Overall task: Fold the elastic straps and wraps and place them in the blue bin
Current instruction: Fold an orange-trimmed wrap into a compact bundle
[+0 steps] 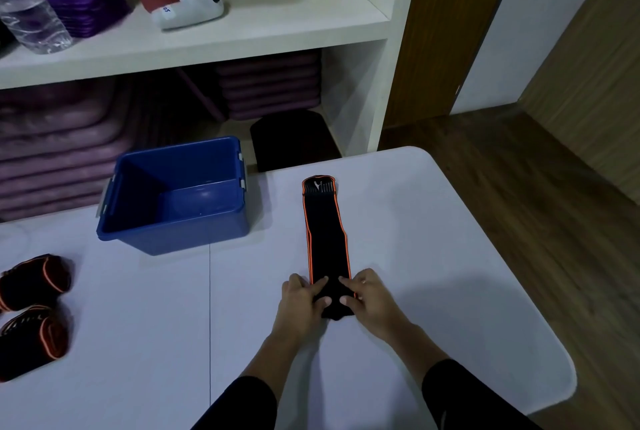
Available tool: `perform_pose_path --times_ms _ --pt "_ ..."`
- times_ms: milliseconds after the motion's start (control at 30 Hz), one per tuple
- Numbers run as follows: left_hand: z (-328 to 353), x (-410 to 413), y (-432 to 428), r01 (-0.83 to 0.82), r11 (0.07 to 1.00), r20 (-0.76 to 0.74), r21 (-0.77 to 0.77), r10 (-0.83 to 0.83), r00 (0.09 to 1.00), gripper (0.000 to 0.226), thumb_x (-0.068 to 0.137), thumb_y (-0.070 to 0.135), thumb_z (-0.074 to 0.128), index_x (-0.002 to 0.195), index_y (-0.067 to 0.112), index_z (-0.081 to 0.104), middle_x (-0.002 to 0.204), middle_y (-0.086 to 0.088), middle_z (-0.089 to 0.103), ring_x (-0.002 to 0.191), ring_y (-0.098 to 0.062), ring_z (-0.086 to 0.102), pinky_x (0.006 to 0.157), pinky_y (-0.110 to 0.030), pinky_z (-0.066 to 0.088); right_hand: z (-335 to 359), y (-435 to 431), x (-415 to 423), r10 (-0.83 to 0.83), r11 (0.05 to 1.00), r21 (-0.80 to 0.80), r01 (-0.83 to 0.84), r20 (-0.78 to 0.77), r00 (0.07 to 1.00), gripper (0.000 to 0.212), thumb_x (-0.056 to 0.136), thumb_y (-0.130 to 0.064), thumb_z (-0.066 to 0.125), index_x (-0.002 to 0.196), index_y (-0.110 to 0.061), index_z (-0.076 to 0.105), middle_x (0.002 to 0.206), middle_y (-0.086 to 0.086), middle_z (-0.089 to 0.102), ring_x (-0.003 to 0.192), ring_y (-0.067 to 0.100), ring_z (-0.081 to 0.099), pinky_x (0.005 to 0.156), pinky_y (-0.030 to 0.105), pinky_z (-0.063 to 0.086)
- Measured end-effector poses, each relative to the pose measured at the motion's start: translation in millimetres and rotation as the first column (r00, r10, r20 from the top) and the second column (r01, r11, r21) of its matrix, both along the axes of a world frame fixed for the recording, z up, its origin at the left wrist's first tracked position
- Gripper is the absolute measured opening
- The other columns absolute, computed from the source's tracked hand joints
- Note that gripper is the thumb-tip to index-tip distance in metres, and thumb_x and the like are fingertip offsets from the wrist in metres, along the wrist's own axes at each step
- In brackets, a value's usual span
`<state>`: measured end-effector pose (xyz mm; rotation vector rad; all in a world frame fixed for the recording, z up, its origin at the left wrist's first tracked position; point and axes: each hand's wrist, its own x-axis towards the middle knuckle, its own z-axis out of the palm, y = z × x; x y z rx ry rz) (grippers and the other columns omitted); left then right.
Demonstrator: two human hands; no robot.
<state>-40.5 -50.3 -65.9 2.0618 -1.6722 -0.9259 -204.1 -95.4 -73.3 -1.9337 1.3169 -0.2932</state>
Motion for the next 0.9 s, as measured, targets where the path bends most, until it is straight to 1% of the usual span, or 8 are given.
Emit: perform_pose_path --times_ms 133,267,400,500,600,733,800,900 --pt "2.6 -5.6 -2.4 -0.104 0.988 0.005 -0.112 0.105 0.994 0.03 0.087 0.02 0.06 0.117 0.018 0.063 0.1 0.003 0.04 0.104 -0.015 0.041 0.089 -0.02 0.04 2.3 -3.6 3.7 -0.114 0.99 -0.073 0.121 0.093 0.989 0.026 0.074 -0.022 0.067 0.099 -0.017 0.07 0.092 -0.006 0.058 0.091 0.014 0.056 0.076 0.012 0.036" --pt "2.8 -6.7 -5.9 -0.055 0.975 0.043 -0.217 0.066 0.997 0.008 0.08 0.009 0.061 0.086 0.013 0.064 0.089 0.001 0.051 0.086 -0.013 0.047 0.069 -0.017 0.037 4.0 -2.9 3.5 -0.109 0.987 -0.099 0.125 0.156 0.982 0.013 0.068 -0.024 0.061 0.078 -0.019 0.068 0.085 -0.011 0.055 0.086 0.012 0.055 0.073 0.019 0.04" --pt "-0.6 0.2 -3.5 0.153 0.952 0.145 -0.265 -0.118 0.982 0.017 0.082 0.013 0.056 0.086 0.012 0.072 0.087 -0.005 0.066 0.088 -0.02 0.055 0.072 -0.026 0.043 1.9 -0.4 -5.0 0.023 0.991 -0.135 -0.015 0.061 0.998 0.019 0.083 -0.026 0.059 0.094 -0.019 0.073 0.095 -0.004 0.065 0.094 0.012 0.057 0.082 0.015 0.038" --pt "-8.3 9.7 5.4 0.245 0.929 0.159 -0.277 -0.207 0.965 0.03 0.072 0.025 0.061 0.099 0.015 0.071 0.09 -0.004 0.065 0.088 -0.019 0.055 0.073 -0.025 0.048 -3.5 -2.7 -15.6 0.134 0.975 -0.185 -0.123 0.051 0.99 0.038 0.073 -0.037 0.072 0.106 -0.02 0.07 0.116 -0.007 0.061 0.105 0.006 0.055 0.092 0.015 0.04" --pt "-14.9 15.2 9.8 0.294 0.926 0.149 -0.238 -0.264 0.953 0.051 0.063 0.022 0.075 0.112 0.014 0.065 0.105 -0.004 0.06 0.098 -0.018 0.051 0.081 -0.024 0.05 -5.3 -7.7 -20.7 0.228 0.961 -0.16 -0.227 -0.013 0.973 0.051 0.065 -0.029 0.08 0.114 -0.018 0.066 0.133 -0.005 0.051 0.115 0.009 0.049 0.099 0.024 0.039" --pt "-8.8 13.0 2.0 0.315 0.903 0.163 -0.291 -0.278 0.947 0.038 0.062 0.01 0.072 0.1 0.014 0.067 0.094 -0.004 0.06 0.09 -0.017 0.051 0.071 -0.027 0.052 -4.0 -9.0 -17.1 0.2 0.959 -0.203 -0.198 -0.011 0.98 0.045 0.068 -0.03 0.072 0.11 -0.017 0.067 0.119 -0.001 0.064 0.109 0.015 0.057 0.093 0.03 0.048" --pt "-4.9 14.6 -0.3 0.319 0.903 0.166 -0.289 -0.281 0.945 0.031 0.072 0.02 0.059 0.1 0.01 0.066 0.09 -0.006 0.06 0.085 -0.021 0.054 0.07 -0.033 0.051 -1.2 -8.3 -15.4 0.141 0.972 -0.194 -0.132 0.033 0.989 0.047 0.069 -0.041 0.06 0.111 -0.02 0.067 0.111 -0.004 0.067 0.103 0.01 0.058 0.091 0.026 0.049" --pt "2.4 16.2 -3.8 0.289 0.932 0.161 -0.22 -0.257 0.953 0.048 0.078 0.038 0.037 0.108 0.012 0.064 0.094 -0.006 0.059 0.09 -0.02 0.051 0.078 -0.035 0.047 7.0 -11.5 -11.2 0.1 0.989 -0.112 -0.094 0.055 0.993 0.047 0.074 -0.041 0.054 0.116 -0.022 0.064 0.107 -0.004 0.068 0.101 0.01 0.056 0.092 0.021 0.044"
